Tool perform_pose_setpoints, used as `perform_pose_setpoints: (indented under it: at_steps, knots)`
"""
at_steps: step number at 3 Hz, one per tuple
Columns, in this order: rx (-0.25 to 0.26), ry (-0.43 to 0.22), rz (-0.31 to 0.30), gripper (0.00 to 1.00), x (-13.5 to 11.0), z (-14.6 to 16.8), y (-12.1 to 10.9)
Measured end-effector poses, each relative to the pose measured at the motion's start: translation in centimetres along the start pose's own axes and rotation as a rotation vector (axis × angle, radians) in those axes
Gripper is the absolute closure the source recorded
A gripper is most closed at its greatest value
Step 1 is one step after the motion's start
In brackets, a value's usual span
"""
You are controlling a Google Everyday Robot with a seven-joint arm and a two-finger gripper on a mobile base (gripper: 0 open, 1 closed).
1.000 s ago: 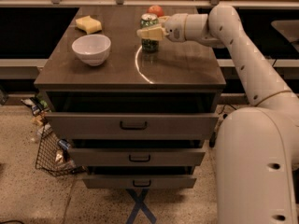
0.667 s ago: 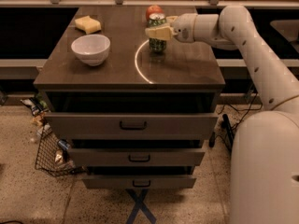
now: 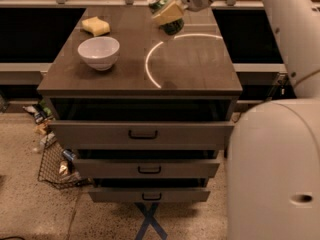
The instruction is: Knock green can over
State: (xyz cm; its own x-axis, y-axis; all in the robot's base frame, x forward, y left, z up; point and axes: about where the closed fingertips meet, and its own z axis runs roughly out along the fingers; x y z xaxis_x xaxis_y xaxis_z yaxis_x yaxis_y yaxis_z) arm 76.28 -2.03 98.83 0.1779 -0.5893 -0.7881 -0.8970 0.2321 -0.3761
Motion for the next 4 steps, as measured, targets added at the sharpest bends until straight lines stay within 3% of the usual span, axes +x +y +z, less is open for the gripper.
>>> perform_pose_setpoints:
  at_steps: [1, 2, 3, 4]
  knots:
    - [-0.138, 0.201, -0.199, 1.0, -0.8, 1.8, 2.8]
    - [-0.271, 0.358, -0.291, 1.0, -0.2, 3.6, 5.6]
    - [-0.377, 0.493, -0.341, 1.0, 1.5, 6.3, 8.1]
    - [-0.441, 0.582, -0.371, 1.0, 2.8, 8.4, 9.9]
